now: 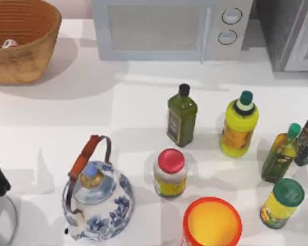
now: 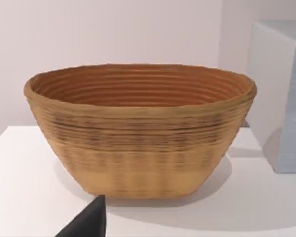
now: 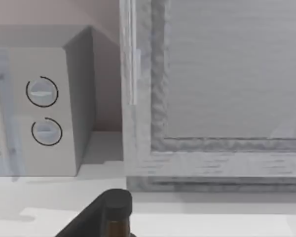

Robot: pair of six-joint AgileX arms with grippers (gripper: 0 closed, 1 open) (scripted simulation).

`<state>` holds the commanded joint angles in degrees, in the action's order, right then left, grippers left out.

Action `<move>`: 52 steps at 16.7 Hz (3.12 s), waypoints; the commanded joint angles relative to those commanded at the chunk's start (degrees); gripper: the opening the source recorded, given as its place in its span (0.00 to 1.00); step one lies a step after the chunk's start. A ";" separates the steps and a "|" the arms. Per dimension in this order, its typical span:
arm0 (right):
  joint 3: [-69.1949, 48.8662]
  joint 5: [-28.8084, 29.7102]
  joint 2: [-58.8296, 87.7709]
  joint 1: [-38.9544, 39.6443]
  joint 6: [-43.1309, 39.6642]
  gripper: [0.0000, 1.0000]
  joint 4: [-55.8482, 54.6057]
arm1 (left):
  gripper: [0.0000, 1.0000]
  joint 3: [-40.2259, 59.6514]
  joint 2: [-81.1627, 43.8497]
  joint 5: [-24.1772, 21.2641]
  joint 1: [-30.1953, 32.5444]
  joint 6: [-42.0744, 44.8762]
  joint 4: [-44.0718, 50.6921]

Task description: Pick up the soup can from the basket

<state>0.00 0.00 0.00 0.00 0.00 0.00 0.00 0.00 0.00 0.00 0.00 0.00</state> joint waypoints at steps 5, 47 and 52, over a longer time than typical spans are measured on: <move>0.00 0.00 0.00 0.00 0.00 1.00 0.00 | 1.00 3.33 -3.14 0.00 -0.89 -0.05 1.53; 0.00 0.00 0.00 0.00 0.00 1.00 0.00 | 1.00 137.83 -147.52 -5.26 -5.13 6.03 63.35; 0.00 0.00 0.00 0.00 0.00 1.00 0.00 | 1.00 137.25 -151.10 -5.16 -4.60 5.55 59.09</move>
<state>0.00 0.00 0.00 0.00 0.00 0.00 137.25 -151.10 -5.16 -4.60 5.55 59.09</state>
